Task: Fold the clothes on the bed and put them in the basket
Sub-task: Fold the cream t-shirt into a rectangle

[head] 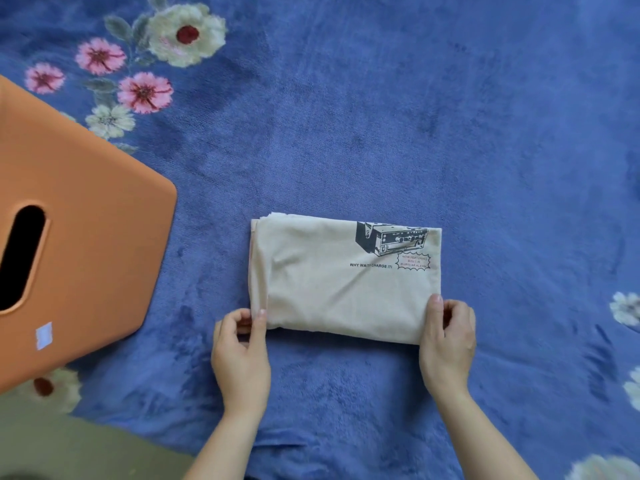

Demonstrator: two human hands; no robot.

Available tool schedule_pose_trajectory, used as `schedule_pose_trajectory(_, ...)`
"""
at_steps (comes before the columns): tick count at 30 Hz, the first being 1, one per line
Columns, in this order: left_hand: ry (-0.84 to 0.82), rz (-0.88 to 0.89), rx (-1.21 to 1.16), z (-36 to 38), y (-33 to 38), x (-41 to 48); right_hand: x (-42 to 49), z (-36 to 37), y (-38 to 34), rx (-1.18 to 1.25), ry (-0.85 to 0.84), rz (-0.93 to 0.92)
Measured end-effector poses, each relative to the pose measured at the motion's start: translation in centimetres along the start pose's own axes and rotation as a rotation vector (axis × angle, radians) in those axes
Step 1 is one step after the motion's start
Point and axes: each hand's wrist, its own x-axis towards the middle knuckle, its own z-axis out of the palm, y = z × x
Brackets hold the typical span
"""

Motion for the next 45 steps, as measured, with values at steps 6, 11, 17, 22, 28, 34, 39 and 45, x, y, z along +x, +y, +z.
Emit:
schedule_pose_trajectory(6,0.045,-0.104,-0.298,0.0,2.3,2.1,0.7,-0.2,-0.9,0.011,0.022,-0.038)
schedule_pose_trajectory(11,-0.113,-0.269,-0.132,-0.7,1.3,3.6,1.4,-0.6,-0.9,-0.025,-0.055,0.017)
schedule_pose_trajectory(17,-0.173,-0.087,-0.023,0.7,4.9,4.9,2.8,-0.5,-2.9,0.136,-0.06,0.118)
schedule_pose_trajectory(22,-0.245,-0.263,0.07,2.8,6.5,7.1,4.4,0.3,-3.9,0.142,-0.276,0.176)
schedule_pose_trajectory(28,-0.465,-0.439,-0.435,-1.3,9.2,4.0,2.6,-4.4,-5.9,0.256,-0.348,0.144)
schedule_pose_trajectory(34,-0.49,-0.277,-0.532,-12.9,14.3,-1.7,-4.3,-10.5,-12.3,0.28,-0.459,0.043)
schedule_pose_trajectory(39,-0.544,-0.14,-0.598,-23.8,17.0,-0.6,-9.5,-11.1,-21.6,0.25,-0.52,-0.122)
schedule_pose_trajectory(45,-0.336,-0.165,-0.683,-34.1,16.3,7.3,-14.1,-4.7,-36.0,0.235,-0.548,-0.399)
